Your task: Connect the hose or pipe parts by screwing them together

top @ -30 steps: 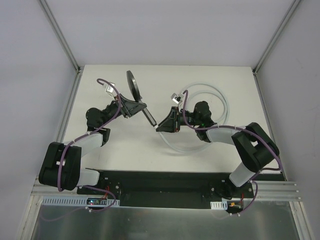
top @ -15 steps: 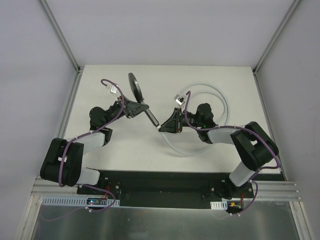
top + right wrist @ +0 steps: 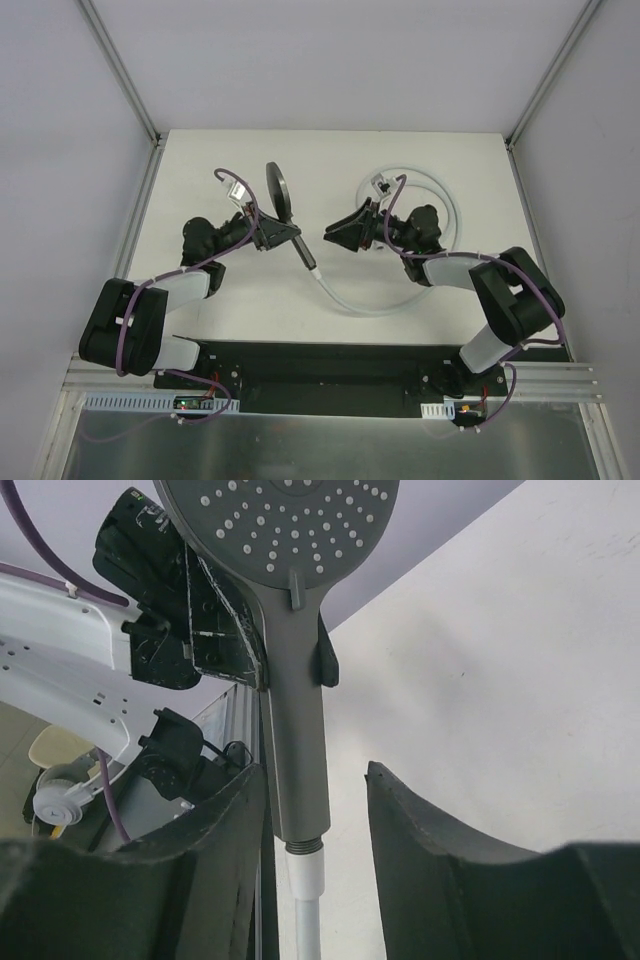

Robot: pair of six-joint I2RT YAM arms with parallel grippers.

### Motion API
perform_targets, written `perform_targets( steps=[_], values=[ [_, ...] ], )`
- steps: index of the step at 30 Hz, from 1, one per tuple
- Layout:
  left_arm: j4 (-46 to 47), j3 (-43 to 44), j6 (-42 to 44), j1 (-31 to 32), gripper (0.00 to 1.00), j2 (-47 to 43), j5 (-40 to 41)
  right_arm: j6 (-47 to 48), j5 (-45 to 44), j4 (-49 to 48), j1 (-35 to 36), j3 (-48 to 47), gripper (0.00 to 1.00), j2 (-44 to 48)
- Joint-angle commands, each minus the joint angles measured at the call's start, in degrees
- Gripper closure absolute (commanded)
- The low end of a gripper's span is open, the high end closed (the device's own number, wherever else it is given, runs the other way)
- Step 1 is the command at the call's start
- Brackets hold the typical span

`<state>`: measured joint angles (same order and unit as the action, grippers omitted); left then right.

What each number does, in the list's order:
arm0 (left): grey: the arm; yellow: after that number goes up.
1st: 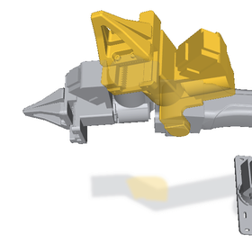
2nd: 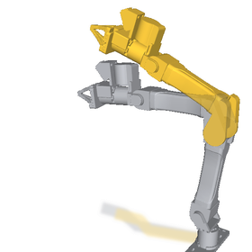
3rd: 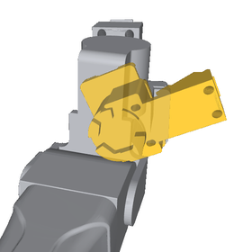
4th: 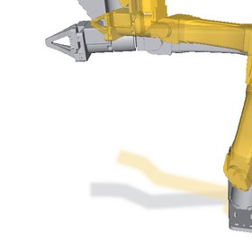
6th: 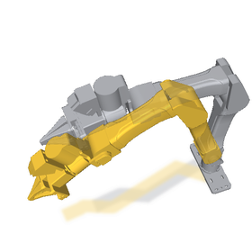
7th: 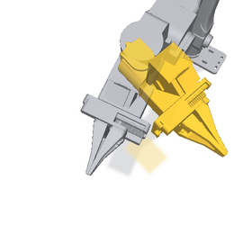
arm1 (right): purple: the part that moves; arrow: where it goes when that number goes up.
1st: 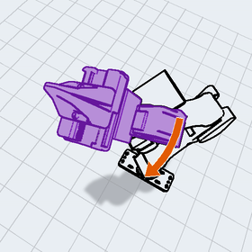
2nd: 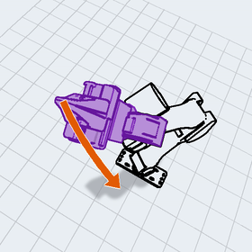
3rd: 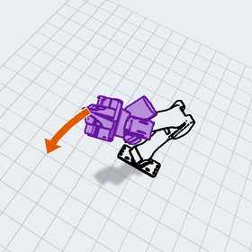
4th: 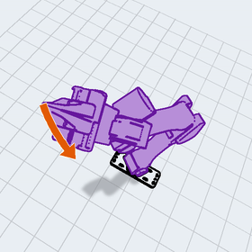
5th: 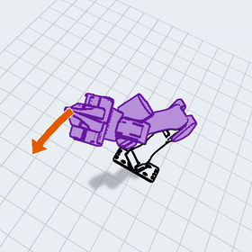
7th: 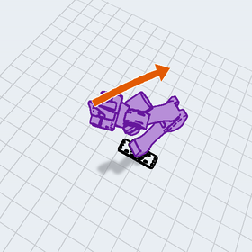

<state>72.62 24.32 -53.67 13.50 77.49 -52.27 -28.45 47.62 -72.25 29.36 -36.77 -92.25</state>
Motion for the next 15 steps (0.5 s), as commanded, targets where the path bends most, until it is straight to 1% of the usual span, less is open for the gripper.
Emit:
perform_targets(
  steps=[1, 2, 3, 4, 5, 6, 7, 8, 9, 10, 11, 12, 13, 14, 15],
  values=[
    [5.1, 0.6, 4.4, -0.3, 1.0, -2.1, -0.3, 0.2, -2.3, -15.1, -0.5, 1.5, 0.48, 2.6],
    [3.4, 0.7, 5.0, -0.2, 1.0, -2.5, 0.8, 1.4, -3.7, -14.5, -0.5, 2.8, 0.45, 3.9],
    [1.5, 0.7, 5.7, -0.2, 1.0, -3.0, 1.5, 2.9, -4.7, -11.5, -0.4, 3.5, 0.39, 5.0],
    [-3.0, 1.1, 7.2, -0.3, 1.0, -4.4, 2.2, 7.1, -7.3, -9.2, -0.5, 4.2, 0.37, 8.0],
    [-5.1, 1.2, 8.0, -0.2, 1.0, -5.1, 3.7, 9.9, -9.3, -6.5, 0.1, 5.6, 0.35, 10.0],
    [-7.0, 1.3, 8.6, -0.2, 1.0, -5.8, 4.6, 12.9, -11.8, 0.8, 0.6, 6.4, 0.32, 12.2],
    [-9.1, 1.5, 9.7, -0.3, 1.0, -7.2, 5.5, 21.8, -18.0, 5.1, 1.5, 7.0, 0.32, 17.1],
    [-12.3, 1.7, 10.0, -0.2, 1.0, -7.9, 6.2, 26.6, -21.8, 9.8, 4.4, 7.2, 0.3, 19.6],
    [-13.5, 1.7, 10.2, -0.2, 1.0, -8.4, 7.4, 33.0, -26.5, 19.2, 6.7, 7.2, 0.26, 21.9],
    [-14.3, 1.8, 10.3, -0.2, 1.0, -9.4, 7.4, 38.2, -31.2, 22.7, 9.3, 7.0, 0.23, 23.8],
    [-15.0, 1.9, 10.1, -0.2, 1.0, -9.8, 8.2, 47.0, -38.5, 25.1, 13.9, 6.9, 0.21, 26.0],
    [-16.2, 1.9, 10.0, -0.2, 1.0, -10.3, 8.9, 49.8, -41.2, 27.1, 15.9, 7.1, 0.13, 26.8],
    [-16.7, 1.9, 9.8, -0.1, 1.0, -10.5, 9.4, 52.0, -46.4, 27.1, 17.7, 7.3, 0.09, 27.5],
    [-17.4, 1.8, 9.8, -0.1, 1.0, -10.8, 9.7, 56.5, -49.7, 27.2, 21.3, 7.5, 0.06, 27.5],
    [-18.1, 1.7, 9.7, -0.1, 1.0, -11.1, 10.3, 58.6, -52.3, 27.8, 23.3, 7.4, 0.04, 27.4]
  ],
)
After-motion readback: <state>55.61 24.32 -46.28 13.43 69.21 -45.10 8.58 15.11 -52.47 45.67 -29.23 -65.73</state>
